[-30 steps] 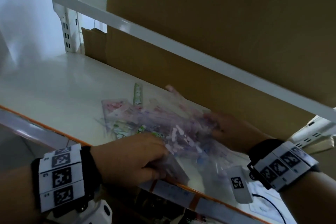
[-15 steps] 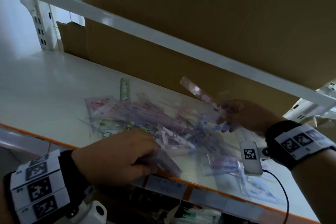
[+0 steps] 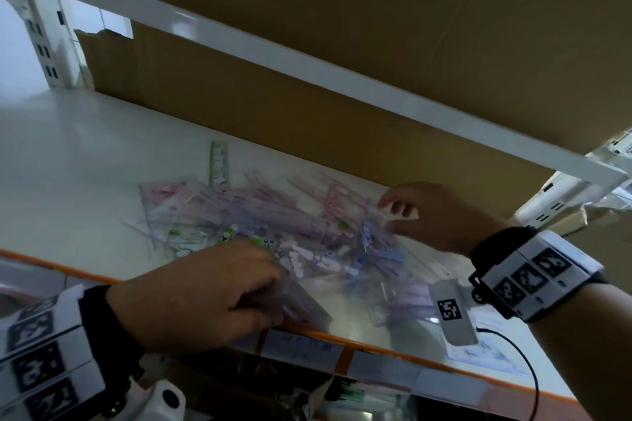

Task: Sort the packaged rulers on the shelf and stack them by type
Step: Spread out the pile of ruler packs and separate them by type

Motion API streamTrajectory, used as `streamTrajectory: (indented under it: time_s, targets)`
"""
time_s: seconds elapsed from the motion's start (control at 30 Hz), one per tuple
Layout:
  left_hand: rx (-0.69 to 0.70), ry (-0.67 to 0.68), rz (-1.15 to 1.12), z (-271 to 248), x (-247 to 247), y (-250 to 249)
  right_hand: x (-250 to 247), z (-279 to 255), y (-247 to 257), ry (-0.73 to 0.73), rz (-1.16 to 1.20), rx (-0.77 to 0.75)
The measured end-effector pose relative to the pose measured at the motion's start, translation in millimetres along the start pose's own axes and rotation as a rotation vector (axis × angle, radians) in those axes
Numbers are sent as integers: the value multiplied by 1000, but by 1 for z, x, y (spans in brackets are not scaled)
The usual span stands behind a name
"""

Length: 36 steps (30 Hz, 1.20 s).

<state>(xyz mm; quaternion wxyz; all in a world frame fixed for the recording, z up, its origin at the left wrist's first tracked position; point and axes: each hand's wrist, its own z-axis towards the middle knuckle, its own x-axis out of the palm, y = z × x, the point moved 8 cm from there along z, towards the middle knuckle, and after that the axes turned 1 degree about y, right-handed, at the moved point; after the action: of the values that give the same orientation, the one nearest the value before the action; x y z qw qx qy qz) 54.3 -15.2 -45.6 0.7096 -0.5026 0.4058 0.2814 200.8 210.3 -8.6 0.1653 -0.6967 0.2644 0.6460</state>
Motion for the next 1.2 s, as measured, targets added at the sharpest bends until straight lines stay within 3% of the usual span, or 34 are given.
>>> streamTrajectory:
  time_s: [0.1, 0.2, 0.47, 0.7, 0.8, 0.9, 1.07, 1.2]
  targets:
    - [-16, 14, -33, 1, 0, 0, 25, 0, 27, 224, -100, -108]
    - [-61, 34, -48, 1, -1, 5, 28, 6, 33, 275, -125, -122]
    - [-122, 6, -49, 3, -6, 13, -7, 7, 34, 106, 15, -98]
    - [-127, -54, -39, 4, -9, 13, -70, -31, 16, -265, 518, 52]
    - [-152, -51, -40, 3, -8, 15, -60, -50, 34, -319, 850, -8]
    - [-147, -40, -10, 4, -8, 13, -26, -66, 56, -261, 1131, -38]
    - [-138, -25, -16, 4, -7, 11, 30, -89, 75, -130, 1308, -21]
    - [-150, -34, -24, 5, -7, 11, 19, -100, 55, -397, 1259, -3]
